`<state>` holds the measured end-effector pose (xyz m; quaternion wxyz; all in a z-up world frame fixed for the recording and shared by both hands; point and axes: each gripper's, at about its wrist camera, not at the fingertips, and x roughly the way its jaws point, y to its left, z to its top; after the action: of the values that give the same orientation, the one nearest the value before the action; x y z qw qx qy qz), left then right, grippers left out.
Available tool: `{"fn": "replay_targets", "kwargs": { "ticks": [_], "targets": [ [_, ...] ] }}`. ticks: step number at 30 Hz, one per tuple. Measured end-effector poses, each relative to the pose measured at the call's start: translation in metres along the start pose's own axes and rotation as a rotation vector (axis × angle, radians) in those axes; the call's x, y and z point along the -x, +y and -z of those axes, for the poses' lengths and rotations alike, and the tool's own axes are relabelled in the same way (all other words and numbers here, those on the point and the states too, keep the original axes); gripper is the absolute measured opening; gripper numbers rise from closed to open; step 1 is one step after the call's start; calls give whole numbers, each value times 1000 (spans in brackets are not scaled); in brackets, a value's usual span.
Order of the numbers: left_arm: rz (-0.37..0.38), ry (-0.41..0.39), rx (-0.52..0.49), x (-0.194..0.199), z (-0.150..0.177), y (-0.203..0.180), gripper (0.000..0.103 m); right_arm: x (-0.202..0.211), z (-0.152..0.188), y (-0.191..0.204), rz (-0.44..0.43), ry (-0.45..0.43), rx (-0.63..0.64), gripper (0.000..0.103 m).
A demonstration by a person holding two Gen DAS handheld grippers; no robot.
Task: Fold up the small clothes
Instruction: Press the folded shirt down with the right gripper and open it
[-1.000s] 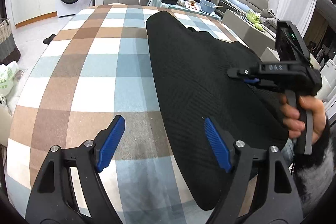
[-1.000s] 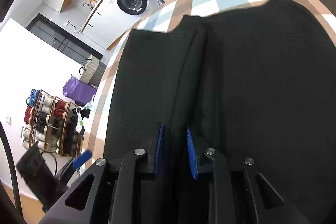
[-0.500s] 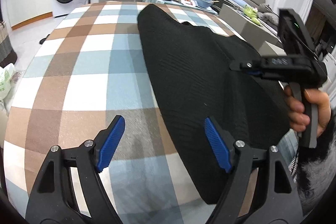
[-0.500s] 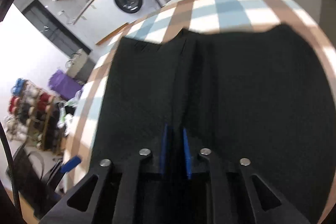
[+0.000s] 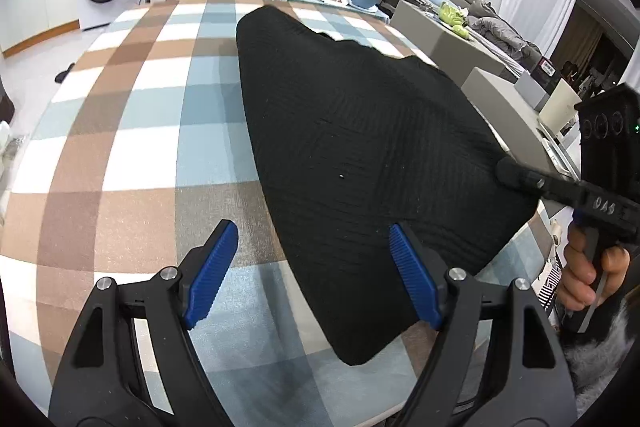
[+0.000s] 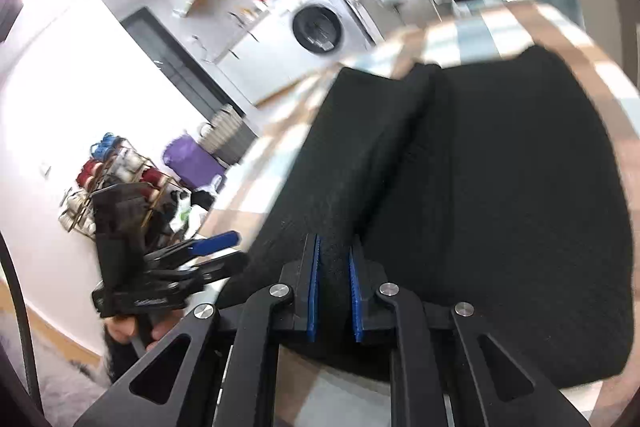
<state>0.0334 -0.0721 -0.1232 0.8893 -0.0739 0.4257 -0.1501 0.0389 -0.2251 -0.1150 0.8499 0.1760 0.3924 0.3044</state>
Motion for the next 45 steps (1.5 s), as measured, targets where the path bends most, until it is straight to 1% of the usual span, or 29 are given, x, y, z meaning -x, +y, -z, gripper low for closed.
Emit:
{"fn": "replay_targets", "kwargs": {
  "ticks": [2,3,7,9,11,13,14,15,16,17,18,21,23,26,29,30,31,32,33,34,35,36,37,39,40,41,43,44,45],
  "targets": [
    [7,-4,-18,0,1,-3,76,-13,6,-3,116,73,0,12],
    [-1,0,-26,-1,2,-4,76,-20,10,-6,143,102,0,12],
    [-63,50,-76,-17,11,-8,76,-25,14,-8,138,123,-10,13],
    [-78,63,-103,-20,15,-8,76,-25,14,-7,140,138,-2,13],
    [-83,73,-117,-20,19,-6,76,-25,17,-6,145,163,13,13],
    [-64,71,-89,-17,19,-1,76,-23,16,-4,145,176,12,16],
    [-57,71,-79,-17,18,1,76,-20,13,-3,141,170,2,20],
    [-53,67,-66,-16,17,3,76,-15,9,-8,134,153,-15,26],
    [-62,56,-52,-15,15,6,76,-9,4,-13,128,120,-41,30],
    [-66,50,-42,-15,13,7,76,-6,0,-21,129,94,-66,41],
    [-63,45,-29,-15,11,10,76,-7,-6,-29,143,80,-99,46],
    [-43,30,16,-15,5,16,76,-19,-18,-49,135,90,-181,46],
    [-47,26,27,-17,1,18,76,-32,-27,-64,87,99,-243,46],
    [-54,27,37,-22,-4,21,76,-49,-43,-68,73,82,-240,46],
    [-58,28,35,-26,-9,21,76,-71,-62,-67,83,92,-204,44],
    [-60,26,32,-27,-9,21,76,-76,-66,-66,92,97,-192,34],
    [-63,23,27,-28,-12,20,76,-81,-71,-63,110,110,-165,27],
    [-65,19,26,-28,-13,20,76,-87,-77,-61,120,118,-145,17],
    [-65,16,25,-27,-14,19,76,-87,-80,-56,125,119,-123,11],
    [-64,11,25,-26,-16,19,76,-81,-84,-48,128,90,-86,11],
    [-65,6,25,-25,-17,18,76,-69,-88,-39,123,35,-43,10],
    [-68,2,25,-24,-19,19,76,-60,-90,-34,129,2,-20,10],
    [-69,0,26,-24,-20,19,76,-47,-92,-29,161,-34,-6,10],
    [-66,-1,32,-25,-21,20,76,-37,-91,-34,234,-47,-3,10],
    [-62,2,37,-27,-22,21,76,-38,-90,-39,264,-34,-2,10],
    [-60,5,41,-29,-22,21,76,-47,-89,-48,299,8,-11,11],
    [-64,21,50,-35,-23,20,76,-68,-85,-70,305,118,-63,16],
    [-63,24,51,-36,-23,19,76,-70,-82,-78,299,137,-97,18],
    [-60,26,49,-37,-22,17,76,-65,-80,-78,275,115,-117,26]
  ]
}}
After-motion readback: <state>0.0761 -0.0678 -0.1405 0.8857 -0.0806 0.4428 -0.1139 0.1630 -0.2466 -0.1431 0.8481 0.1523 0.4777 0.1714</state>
